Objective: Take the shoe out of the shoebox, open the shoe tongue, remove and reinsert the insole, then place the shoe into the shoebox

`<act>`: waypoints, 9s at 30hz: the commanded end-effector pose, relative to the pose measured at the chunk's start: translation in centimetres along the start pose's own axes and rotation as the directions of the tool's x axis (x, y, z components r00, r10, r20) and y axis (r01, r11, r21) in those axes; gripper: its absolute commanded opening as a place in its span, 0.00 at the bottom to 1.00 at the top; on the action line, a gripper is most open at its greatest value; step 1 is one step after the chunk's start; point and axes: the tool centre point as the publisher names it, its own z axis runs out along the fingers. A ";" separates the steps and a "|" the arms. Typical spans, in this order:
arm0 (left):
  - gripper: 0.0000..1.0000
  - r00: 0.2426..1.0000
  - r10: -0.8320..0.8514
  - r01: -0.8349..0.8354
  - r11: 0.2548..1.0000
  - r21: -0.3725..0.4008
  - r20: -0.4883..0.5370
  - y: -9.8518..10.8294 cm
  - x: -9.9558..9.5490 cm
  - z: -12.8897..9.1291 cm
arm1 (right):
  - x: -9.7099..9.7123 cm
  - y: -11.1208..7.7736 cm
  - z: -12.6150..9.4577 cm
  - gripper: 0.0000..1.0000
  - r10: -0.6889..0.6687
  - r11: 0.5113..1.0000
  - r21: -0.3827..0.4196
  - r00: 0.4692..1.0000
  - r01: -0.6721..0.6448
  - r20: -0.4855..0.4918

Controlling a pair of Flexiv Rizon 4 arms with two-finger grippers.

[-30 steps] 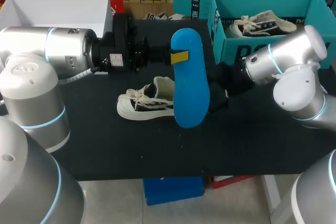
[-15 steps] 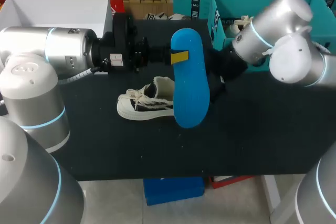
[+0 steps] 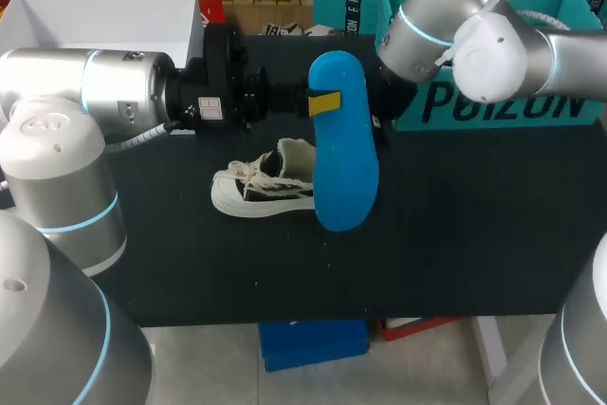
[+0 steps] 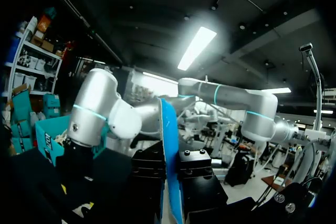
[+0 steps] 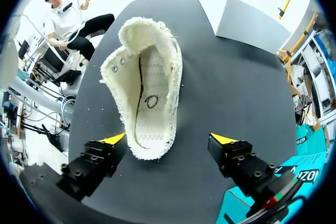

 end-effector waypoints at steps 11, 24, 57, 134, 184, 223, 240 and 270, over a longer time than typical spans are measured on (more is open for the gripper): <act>0.00 1.000 0.001 -0.001 1.000 0.003 0.007 0.1 0.1 0.2 | -1.1 2.9 0.0 1.00 -0.003 0.915 0.402 0.999 0.022 -0.047; 0.00 1.000 0.001 -0.001 1.000 0.003 0.007 0.1 0.1 0.2 | -1.4 5.5 1.7 1.00 -0.005 0.861 0.506 0.997 0.046 -0.082; 0.00 1.000 0.001 -0.001 1.000 0.003 0.007 0.1 0.1 0.2 | -0.8 5.8 5.7 1.00 0.074 0.922 0.383 0.997 -0.055 -0.034; 0.00 1.000 0.001 -0.001 1.000 0.003 0.007 0.1 0.1 0.2 | -4.3 5.2 -3.3 0.00 0.607 0.644 0.277 0.697 -0.713 0.382; 0.00 1.000 0.001 -0.001 1.000 0.003 0.007 0.1 0.1 0.2 | -0.3 4.8 2.1 0.00 0.970 0.028 -0.128 -0.004 -0.991 0.245; 0.00 1.000 0.001 -0.001 1.000 0.003 0.007 0.1 0.1 0.2 | -0.1 2.6 3.3 1.00 0.965 0.058 -0.110 0.028 -0.992 0.262; 0.00 1.000 0.001 -0.001 1.000 0.003 0.007 0.1 0.1 0.2 | 1.1 2.0 -0.5 1.00 0.992 0.068 -0.104 0.055 -0.992 0.114; 0.00 1.000 0.001 -0.001 1.000 0.003 0.007 0.1 0.1 0.2 | 5.9 4.3 -7.1 1.00 0.953 0.128 -0.200 0.176 -0.971 -0.247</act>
